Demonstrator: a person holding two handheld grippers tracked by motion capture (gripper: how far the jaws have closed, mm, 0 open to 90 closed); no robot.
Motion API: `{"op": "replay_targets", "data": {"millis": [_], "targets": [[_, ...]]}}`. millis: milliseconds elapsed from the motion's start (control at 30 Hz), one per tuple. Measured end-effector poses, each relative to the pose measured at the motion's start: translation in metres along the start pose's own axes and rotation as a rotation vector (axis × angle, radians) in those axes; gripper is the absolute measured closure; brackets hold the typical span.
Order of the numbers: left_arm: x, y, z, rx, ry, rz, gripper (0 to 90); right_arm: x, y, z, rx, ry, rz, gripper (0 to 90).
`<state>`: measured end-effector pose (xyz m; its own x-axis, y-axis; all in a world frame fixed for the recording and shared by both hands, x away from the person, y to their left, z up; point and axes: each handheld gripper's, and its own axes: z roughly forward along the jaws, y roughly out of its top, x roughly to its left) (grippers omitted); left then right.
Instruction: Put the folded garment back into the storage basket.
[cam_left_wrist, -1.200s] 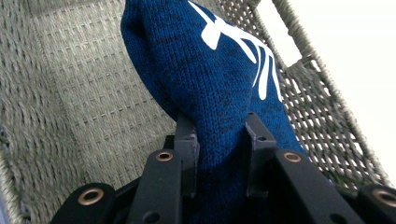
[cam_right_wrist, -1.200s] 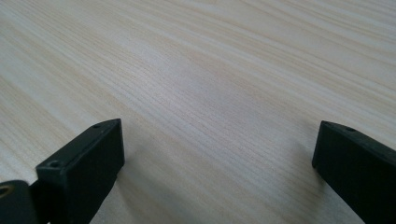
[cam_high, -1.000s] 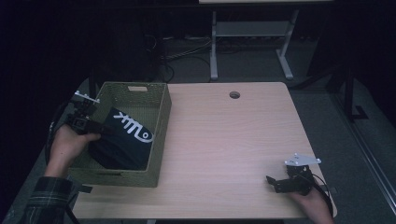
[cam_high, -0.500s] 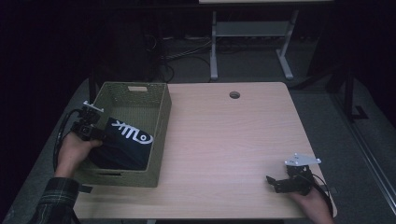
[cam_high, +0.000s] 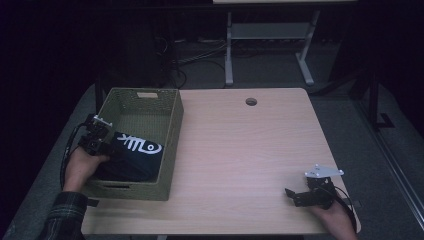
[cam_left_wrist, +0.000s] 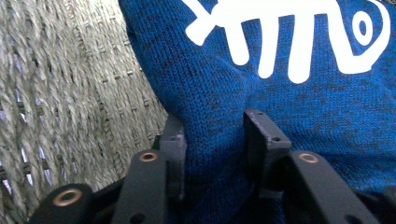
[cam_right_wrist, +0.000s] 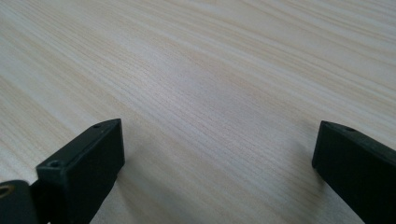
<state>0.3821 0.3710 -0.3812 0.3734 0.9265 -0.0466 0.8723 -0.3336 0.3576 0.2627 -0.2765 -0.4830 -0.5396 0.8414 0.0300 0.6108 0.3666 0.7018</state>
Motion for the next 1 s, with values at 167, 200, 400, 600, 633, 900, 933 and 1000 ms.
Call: {"op": "replay_targets", "data": {"millis": [167,200,400,600,633,900,933,1000], "targets": [[0.001,0.0,-0.004,-0.025,0.001,-0.01,50.3,0.0,0.0,0.0,0.0,0.0,0.0,2.0],[0.001,0.001,-0.005,-0.031,0.002,-0.014,47.0,0.0,0.0,0.0,0.0,0.0,0.0,2.0],[0.0,0.002,-0.021,-0.107,0.014,-0.006,31.3,0.0,0.0,0.0,0.0,0.0,0.0,2.0],[-0.007,0.005,-0.041,-0.163,0.004,0.012,28.6,0.0,0.0,0.0,0.0,0.0,0.0,2.0],[-0.009,0.006,-0.043,-0.175,-0.001,0.014,28.4,0.0,0.0,0.0,0.0,0.0,0.0,2.0],[-0.036,0.015,-0.049,-0.231,-0.035,0.057,20.2,0.0,0.0,0.0,0.0,0.0,0.0,2.0],[-0.04,0.016,-0.05,-0.239,-0.04,0.059,19.0,0.0,0.0,0.0,0.0,0.0,0.0,2.0],[-0.047,0.019,-0.051,-0.252,-0.047,0.072,16.6,0.0,0.0,0.0,0.0,0.0,0.0,2.0]]}}
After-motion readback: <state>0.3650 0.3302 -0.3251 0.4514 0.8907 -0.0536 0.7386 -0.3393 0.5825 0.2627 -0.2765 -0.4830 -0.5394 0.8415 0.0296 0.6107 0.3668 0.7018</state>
